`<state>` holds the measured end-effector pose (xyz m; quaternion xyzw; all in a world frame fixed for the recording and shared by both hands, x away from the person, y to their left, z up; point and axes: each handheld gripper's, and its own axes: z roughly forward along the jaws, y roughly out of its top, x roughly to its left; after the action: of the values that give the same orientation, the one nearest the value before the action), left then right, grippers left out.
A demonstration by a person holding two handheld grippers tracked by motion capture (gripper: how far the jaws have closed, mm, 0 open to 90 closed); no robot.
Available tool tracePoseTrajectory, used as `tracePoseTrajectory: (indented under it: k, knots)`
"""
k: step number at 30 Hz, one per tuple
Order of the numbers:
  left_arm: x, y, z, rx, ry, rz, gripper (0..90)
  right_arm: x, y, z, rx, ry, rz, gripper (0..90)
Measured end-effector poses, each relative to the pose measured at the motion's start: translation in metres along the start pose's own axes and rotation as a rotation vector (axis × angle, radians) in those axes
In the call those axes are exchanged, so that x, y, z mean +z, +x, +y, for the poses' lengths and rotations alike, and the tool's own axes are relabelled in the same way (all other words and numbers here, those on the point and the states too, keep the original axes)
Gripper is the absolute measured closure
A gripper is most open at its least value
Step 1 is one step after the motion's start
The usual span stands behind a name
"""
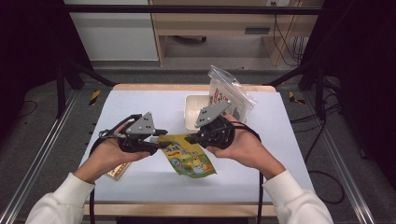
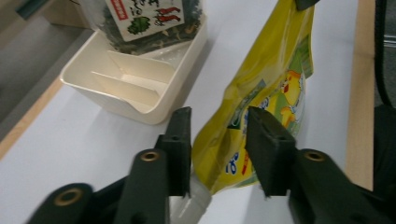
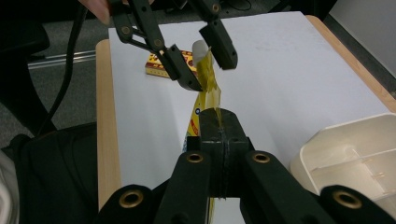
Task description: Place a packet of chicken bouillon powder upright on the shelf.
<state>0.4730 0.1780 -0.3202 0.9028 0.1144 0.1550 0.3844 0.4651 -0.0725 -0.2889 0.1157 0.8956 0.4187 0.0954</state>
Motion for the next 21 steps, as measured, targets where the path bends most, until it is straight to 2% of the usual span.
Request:
tracePoseTrajectory:
  k: [3,6,10,14,15,16,17,20,21]
  knots:
    - [0.002,0.001,0.0,-0.009,-0.001,-0.021,70.2,0.0,0.001,0.0,0.005,0.005,0.013,89.1]
    - [0.001,0.002,0.001,-0.026,-0.016,-0.059,77.9,0.002,0.0,-0.001,0.022,0.031,0.017,80.8]
    - [0.001,0.0,0.003,-0.024,-0.021,-0.07,82.1,0.01,-0.001,-0.002,0.038,0.056,0.028,77.8]
    - [0.001,-0.001,0.003,-0.022,-0.024,-0.076,82.6,0.021,-0.002,-0.002,0.044,0.064,0.041,74.2]
    - [0.0,-0.001,0.003,-0.009,-0.018,-0.078,82.5,0.022,-0.002,-0.002,0.041,0.068,0.046,74.3]
    - [0.001,-0.002,0.003,-0.013,-0.024,-0.081,82.5,0.025,-0.001,-0.001,0.042,0.075,0.048,74.4]
    - [0.0,-0.002,0.004,-0.001,-0.015,-0.08,82.4,0.028,0.0,-0.001,0.04,0.087,0.047,77.8]
    - [0.0,-0.003,0.003,0.009,-0.007,-0.057,79.5,0.029,-0.001,-0.001,0.035,0.085,0.045,85.7]
    - [0.001,-0.003,0.002,-0.002,-0.013,-0.046,77.6,0.029,-0.001,-0.001,0.037,0.079,0.045,87.1]
